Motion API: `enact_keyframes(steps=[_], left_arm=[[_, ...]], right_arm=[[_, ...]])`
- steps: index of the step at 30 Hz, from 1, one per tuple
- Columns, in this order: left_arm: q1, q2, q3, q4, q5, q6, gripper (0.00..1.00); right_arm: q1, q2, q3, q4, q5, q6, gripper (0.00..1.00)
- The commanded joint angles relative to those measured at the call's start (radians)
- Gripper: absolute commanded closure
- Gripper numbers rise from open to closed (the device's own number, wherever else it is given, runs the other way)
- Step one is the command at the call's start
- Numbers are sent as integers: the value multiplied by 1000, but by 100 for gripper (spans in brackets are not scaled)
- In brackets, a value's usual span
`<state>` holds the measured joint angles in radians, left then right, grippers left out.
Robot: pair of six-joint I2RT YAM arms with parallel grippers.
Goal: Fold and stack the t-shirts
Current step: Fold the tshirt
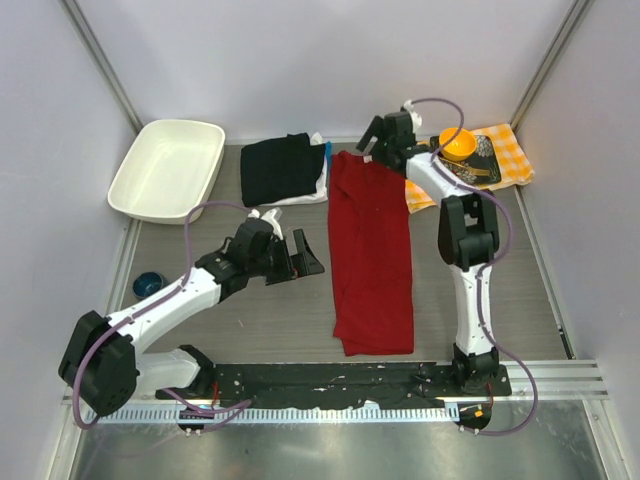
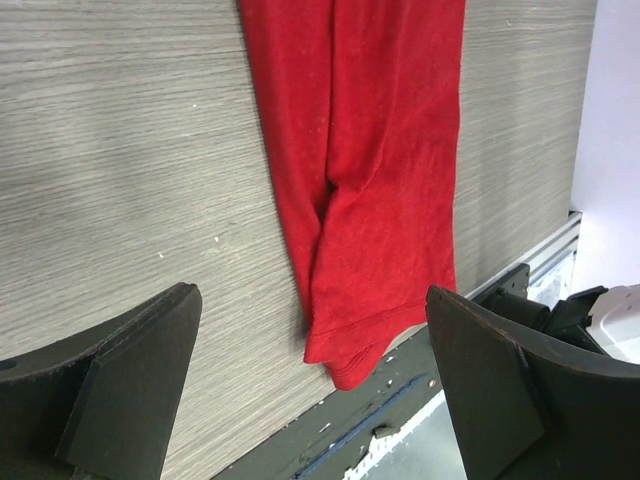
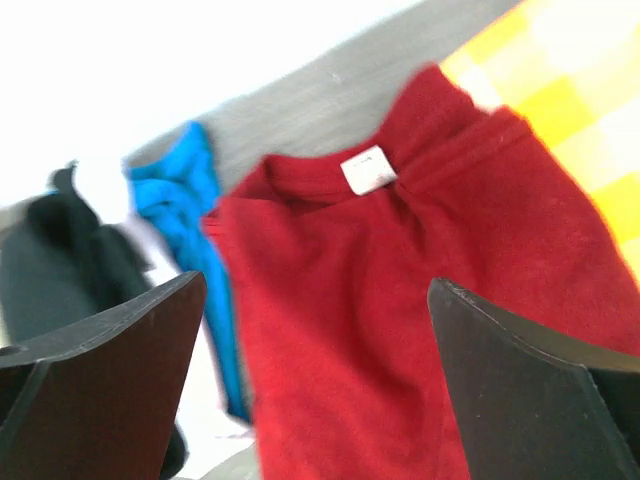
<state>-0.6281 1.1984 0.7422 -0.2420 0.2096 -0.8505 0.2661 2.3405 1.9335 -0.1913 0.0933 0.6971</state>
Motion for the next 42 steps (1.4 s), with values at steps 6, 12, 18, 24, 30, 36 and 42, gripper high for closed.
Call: enact_keyframes(steps=[6,12,18,24,30,36,42], left_arm=[[1,-16,14,93,47,-25,0],[-44,-10,-26,96,47,-104,0],[-131,-8,-75,105,-41,-143,0],[-130,-49,-142,136,-61,-170,0],[-130,-89,-162,116,-70,-160,0],[-130,-65,-167,138,-56,-156,0],[-128,-30,-161,139,-53,-142,0]], right_arm=[[53,-611,-163,-325,57,-203,0],[140,-989,-614,-530,235,-205,4],[248,-1242,-864,-727,261,-67,16],[332,-1388,-1094,-772,191,96,29],[386,-1469,-1235,-775,135,176,53],[465,-1411,-1303,-680,101,249,62],[547,-1299,-1291,-622,143,278,61]])
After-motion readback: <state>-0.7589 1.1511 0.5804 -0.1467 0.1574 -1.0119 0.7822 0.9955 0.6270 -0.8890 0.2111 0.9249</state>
